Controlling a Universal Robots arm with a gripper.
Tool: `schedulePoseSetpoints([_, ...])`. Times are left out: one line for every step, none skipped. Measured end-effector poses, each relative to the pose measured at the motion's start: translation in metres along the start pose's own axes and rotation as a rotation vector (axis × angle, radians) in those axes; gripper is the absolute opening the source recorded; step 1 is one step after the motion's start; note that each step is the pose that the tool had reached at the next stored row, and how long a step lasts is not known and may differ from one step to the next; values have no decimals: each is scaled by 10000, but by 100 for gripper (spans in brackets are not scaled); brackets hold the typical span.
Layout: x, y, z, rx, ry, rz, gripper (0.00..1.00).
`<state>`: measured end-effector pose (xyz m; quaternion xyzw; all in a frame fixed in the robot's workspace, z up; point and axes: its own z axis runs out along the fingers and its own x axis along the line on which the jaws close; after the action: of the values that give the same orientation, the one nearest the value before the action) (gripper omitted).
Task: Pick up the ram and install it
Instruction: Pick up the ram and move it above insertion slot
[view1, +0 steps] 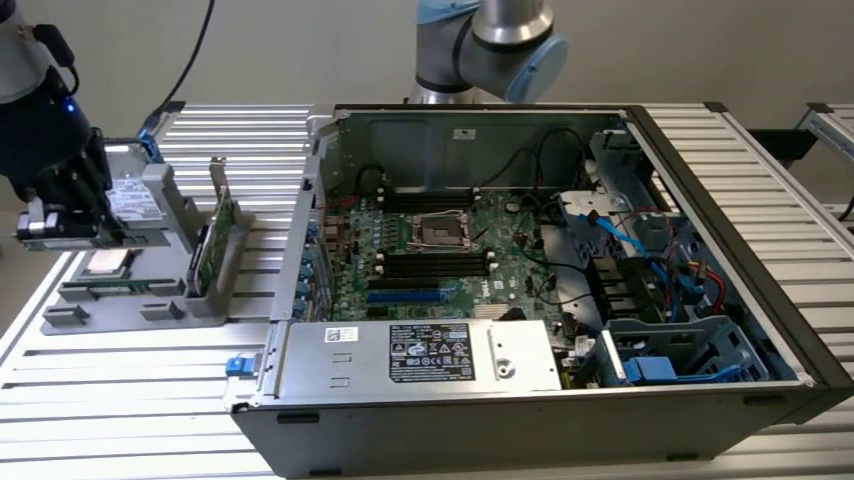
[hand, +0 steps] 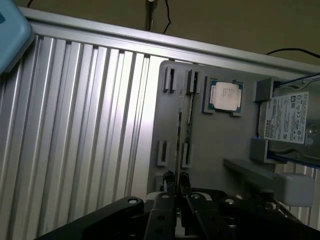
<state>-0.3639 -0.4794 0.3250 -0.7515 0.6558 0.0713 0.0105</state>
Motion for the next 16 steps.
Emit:
schedulePoseSetpoints([4,-35,-12,0,-3,-7,13])
schedulePoseSetpoints([8,-73,-20,-1,-3,-12,13])
schedulePoseSetpoints([13,-113,-27,-1,-3,-13,13])
schedulePoseSetpoints([18,-155,-33,-1,-4,-13,13])
schedulePoseSetpoints([23,-192,-38,-1,-5,-12,13])
schedulePoseSetpoints([27,-228,-43,-1,-4,-13,13])
schedulePoseSetpoints([31,-257,-47,-1,-4,-14,13])
schedulePoseSetpoints([32,-286,-53,-2,-3,-13,13])
schedulePoseSetpoints([32,-312,-59,-2,0,-13,13])
schedulePoseSetpoints([31,-332,-67,-3,5,-13,13])
schedulePoseSetpoints([28,-352,-79,-3,11,-12,13])
schedulePoseSetpoints([24,-369,-94,-4,18,-12,13])
schedulePoseSetpoints([20,-385,-115,-6,31,-10,13])
schedulePoseSetpoints([12,-397,-134,-9,55,-8,13])
schedulePoseSetpoints([3,-408,-152,-14,90,-3,13])
schedulePoseSetpoints([-9,-418,-164,-19,136,2,13])
